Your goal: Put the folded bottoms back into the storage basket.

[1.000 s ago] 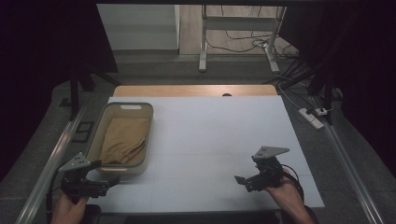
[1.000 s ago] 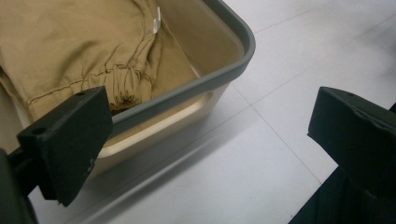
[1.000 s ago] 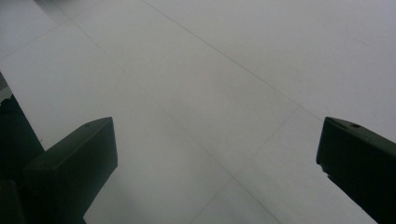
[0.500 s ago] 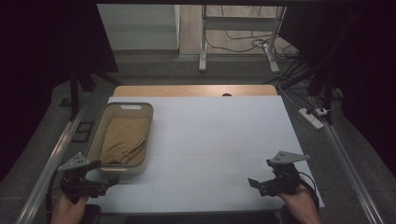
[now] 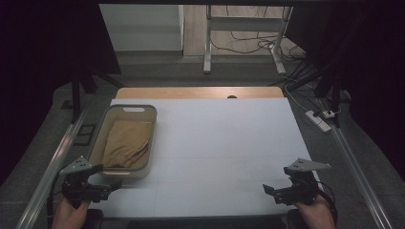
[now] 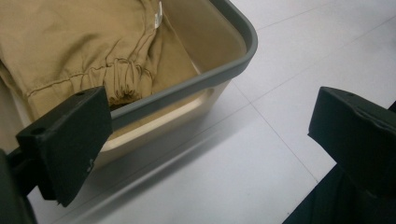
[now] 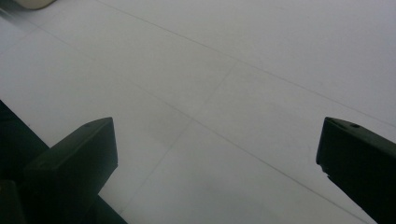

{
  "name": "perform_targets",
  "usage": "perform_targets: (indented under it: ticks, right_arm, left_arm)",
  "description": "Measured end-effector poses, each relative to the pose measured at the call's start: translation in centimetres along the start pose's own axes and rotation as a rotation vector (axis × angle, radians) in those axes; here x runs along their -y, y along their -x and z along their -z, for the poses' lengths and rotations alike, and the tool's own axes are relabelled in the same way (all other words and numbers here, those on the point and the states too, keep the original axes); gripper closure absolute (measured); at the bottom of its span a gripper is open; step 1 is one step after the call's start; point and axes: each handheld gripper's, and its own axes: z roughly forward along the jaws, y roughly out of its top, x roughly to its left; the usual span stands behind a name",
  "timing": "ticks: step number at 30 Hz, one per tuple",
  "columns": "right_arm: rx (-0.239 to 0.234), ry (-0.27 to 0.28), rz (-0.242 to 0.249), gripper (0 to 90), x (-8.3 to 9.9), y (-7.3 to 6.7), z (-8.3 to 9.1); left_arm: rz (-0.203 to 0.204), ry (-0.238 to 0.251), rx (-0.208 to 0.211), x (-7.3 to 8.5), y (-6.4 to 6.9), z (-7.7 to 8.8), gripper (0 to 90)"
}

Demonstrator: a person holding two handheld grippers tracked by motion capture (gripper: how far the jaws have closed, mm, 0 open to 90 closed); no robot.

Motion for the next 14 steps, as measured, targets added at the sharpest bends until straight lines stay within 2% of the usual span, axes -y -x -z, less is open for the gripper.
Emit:
perform_targets:
  ticks: [8,14]
  right_arm:
    - [0.025,0.003,-0.024,0.0,0.9,0.1,1.2]
    - [0.036,-0.012,-0.013,0.0,1.0,0.0,1.3]
  left_arm:
    - [-0.001,-0.014,-0.002,0.0,0.0,-0.1,0.7]
    - [0.014,-0.010,0.015,0.0,-0.2,-0.1,0.7]
